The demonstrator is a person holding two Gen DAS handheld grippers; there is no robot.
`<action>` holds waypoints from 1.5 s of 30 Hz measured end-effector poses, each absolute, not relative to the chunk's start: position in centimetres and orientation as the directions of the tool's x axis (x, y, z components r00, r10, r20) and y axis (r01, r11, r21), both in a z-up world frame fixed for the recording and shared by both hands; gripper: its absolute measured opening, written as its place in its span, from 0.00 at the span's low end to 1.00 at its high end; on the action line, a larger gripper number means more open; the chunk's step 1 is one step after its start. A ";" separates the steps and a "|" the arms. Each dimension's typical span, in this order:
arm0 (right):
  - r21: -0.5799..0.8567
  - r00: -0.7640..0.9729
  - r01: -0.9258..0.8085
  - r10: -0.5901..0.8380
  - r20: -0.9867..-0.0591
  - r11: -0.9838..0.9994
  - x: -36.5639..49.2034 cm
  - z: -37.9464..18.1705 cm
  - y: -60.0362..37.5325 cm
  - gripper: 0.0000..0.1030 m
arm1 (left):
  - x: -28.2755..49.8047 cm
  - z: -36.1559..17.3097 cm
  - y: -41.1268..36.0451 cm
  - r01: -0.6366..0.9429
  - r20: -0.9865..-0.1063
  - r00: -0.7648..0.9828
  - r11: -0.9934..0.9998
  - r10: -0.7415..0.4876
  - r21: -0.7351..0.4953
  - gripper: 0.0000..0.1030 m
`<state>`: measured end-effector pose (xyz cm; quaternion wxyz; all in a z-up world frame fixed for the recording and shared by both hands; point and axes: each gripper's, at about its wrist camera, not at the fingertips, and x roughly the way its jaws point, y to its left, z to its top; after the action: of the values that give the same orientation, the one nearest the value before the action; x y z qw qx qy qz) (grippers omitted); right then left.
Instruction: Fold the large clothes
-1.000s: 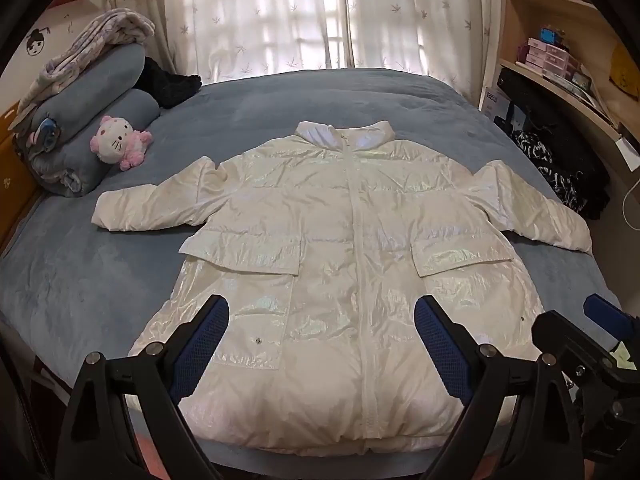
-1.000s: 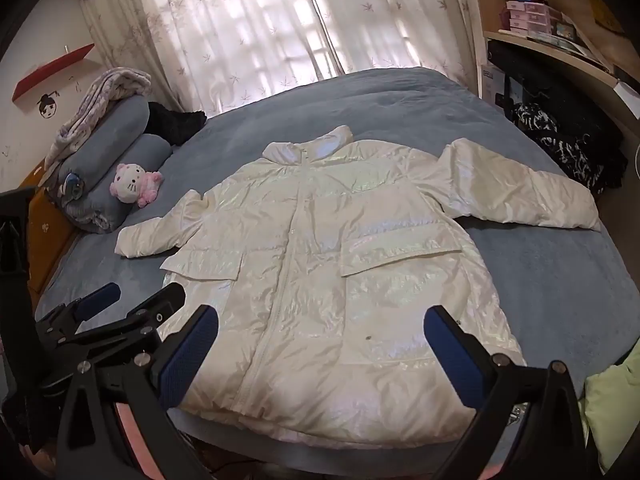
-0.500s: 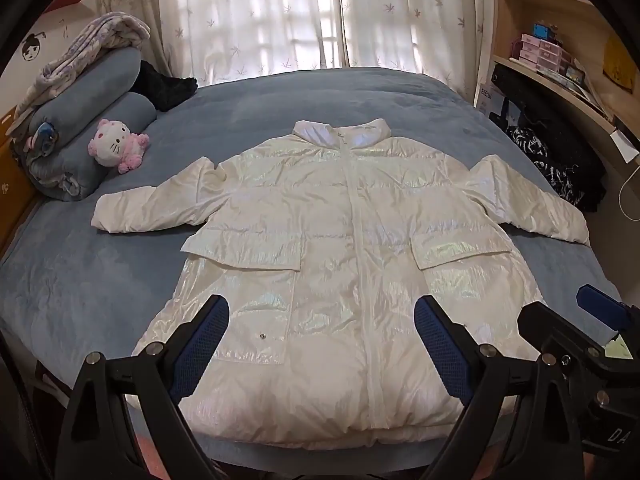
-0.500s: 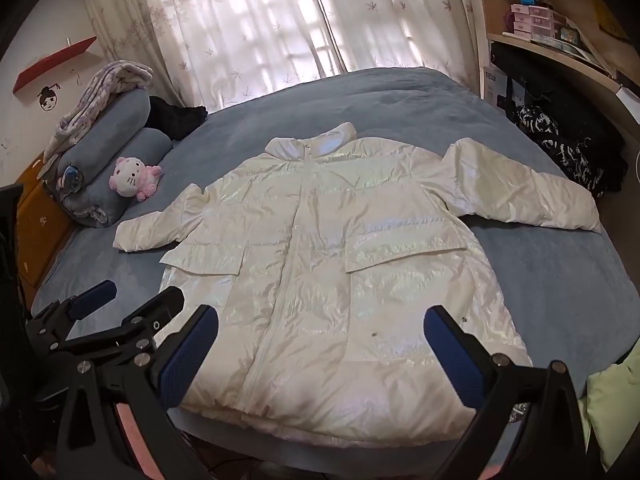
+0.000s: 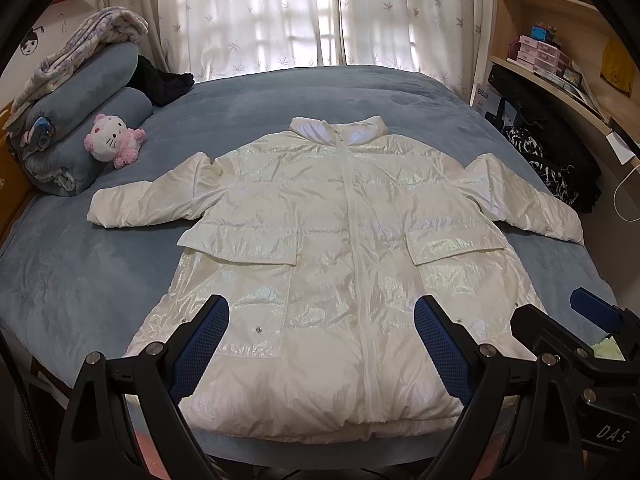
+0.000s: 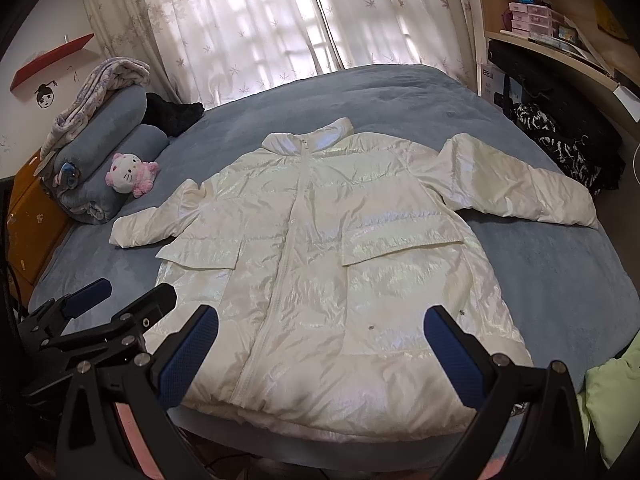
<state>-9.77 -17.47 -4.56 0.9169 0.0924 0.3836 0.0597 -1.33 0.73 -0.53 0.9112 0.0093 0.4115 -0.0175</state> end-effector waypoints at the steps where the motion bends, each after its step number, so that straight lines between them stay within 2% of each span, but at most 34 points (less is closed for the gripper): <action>1: 0.215 0.698 -0.039 0.180 -0.693 0.976 -9.8 -4.6 -17.5 1.00 | -1.3 -0.5 0.7 0.041 -0.751 0.660 0.999 -0.025 0.002 0.90; 45: 0.196 0.695 -0.030 0.162 -0.700 0.980 -9.7 -4.7 -17.9 1.00 | -0.1 -0.8 0.0 0.050 -0.778 0.627 0.999 -0.044 -0.016 0.90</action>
<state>-9.71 -17.88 -4.69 0.9168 0.0848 0.3867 0.0524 -0.09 0.04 -0.80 0.9018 0.0036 0.4313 -0.0259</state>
